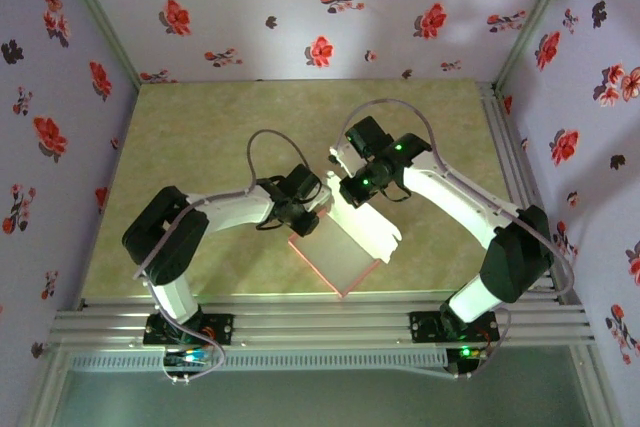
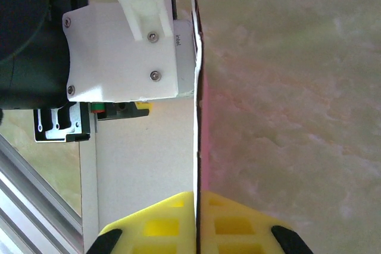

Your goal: Fold the paper box

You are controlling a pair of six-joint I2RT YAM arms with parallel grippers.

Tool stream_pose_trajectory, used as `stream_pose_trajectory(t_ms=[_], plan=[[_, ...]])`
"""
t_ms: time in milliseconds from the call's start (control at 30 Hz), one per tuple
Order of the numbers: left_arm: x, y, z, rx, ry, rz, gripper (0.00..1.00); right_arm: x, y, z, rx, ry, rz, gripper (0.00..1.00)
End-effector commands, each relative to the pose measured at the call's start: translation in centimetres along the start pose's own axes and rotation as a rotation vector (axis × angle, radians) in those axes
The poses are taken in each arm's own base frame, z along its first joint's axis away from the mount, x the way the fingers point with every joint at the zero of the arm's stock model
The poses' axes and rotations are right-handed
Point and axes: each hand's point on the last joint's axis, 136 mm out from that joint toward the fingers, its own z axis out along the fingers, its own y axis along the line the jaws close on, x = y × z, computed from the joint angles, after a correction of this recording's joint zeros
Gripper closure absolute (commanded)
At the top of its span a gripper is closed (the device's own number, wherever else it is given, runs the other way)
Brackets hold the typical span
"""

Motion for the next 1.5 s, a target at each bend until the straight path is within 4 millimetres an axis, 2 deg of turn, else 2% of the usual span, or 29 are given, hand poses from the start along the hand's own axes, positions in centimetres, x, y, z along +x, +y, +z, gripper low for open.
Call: stream_pose_trajectory(t_ms=[0,67,200,267,367,567,667,800,1033,1233,1467], plan=[[0.7,0.0,0.5,-0.011,0.052,0.037,0.71,0.6,0.1,0.6,-0.03,0.039,0.036,0.91],[0.9,-0.3,0.7,0.002,0.065,0.042,0.7,0.4,0.1,0.7,-0.031,0.034,0.046,0.9],[1.3,-0.3,0.8,-0.002,0.083,0.036,0.71,0.6,-0.3,0.7,-0.017,0.038,0.077,0.76],[1.4,-0.3,0.8,-0.001,0.083,0.03,0.72,1.1,-0.4,0.7,-0.009,0.036,0.1,0.69],[1.4,-0.3,0.5,-0.003,0.08,0.019,0.73,2.5,-0.7,0.9,0.016,0.047,0.117,0.67],[1.4,-0.5,0.1,0.006,0.085,0.006,0.78,4.4,-0.3,0.4,0.018,0.067,0.133,0.69],[1.4,-0.5,0.2,0.008,0.094,0.008,0.81,4.7,-0.4,0.4,0.03,0.086,0.125,0.74],[1.2,-0.7,0.2,0.02,0.096,0.008,0.83,4.1,-0.4,-0.1,0.05,0.101,0.1,0.81],[1.2,-0.3,0.0,-0.013,0.096,0.025,0.89,2.7,-0.3,-1.3,0.064,0.117,0.053,0.85],[1.5,0.4,0.3,-0.072,0.101,0.033,0.93,2.4,0.0,-1.6,0.056,0.125,0.041,0.9],[1.7,0.4,0.3,-0.136,0.107,0.078,0.9,2.4,-0.1,-1.6,0.064,0.121,0.04,0.92]])
